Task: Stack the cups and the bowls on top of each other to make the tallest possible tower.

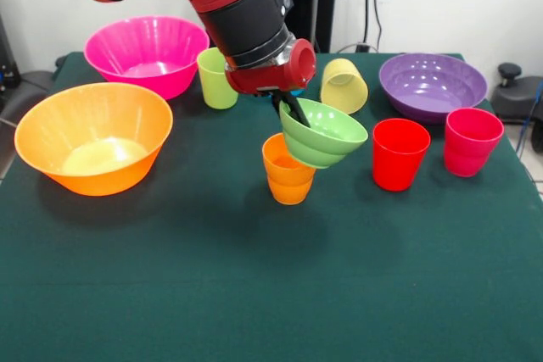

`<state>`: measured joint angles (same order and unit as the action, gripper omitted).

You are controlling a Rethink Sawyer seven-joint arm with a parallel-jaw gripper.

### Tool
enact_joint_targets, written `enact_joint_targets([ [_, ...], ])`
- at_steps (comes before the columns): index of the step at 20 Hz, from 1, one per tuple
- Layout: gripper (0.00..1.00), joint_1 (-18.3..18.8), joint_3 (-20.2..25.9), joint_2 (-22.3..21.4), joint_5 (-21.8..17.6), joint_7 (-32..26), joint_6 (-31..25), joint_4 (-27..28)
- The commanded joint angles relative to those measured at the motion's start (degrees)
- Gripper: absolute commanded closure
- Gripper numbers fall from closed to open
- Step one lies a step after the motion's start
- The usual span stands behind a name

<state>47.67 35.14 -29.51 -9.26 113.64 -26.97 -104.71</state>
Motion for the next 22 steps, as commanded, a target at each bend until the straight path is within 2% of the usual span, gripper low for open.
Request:
enact_joint_targets([
  [1, 1.00, -0.12, 1.39, 1.84, -5.10, -3.17, 3.38, -0.30],
  [22, 1.00, 2.93, 2.89, 2.53, -7.91, -2.86, 5.22, -2.85],
])
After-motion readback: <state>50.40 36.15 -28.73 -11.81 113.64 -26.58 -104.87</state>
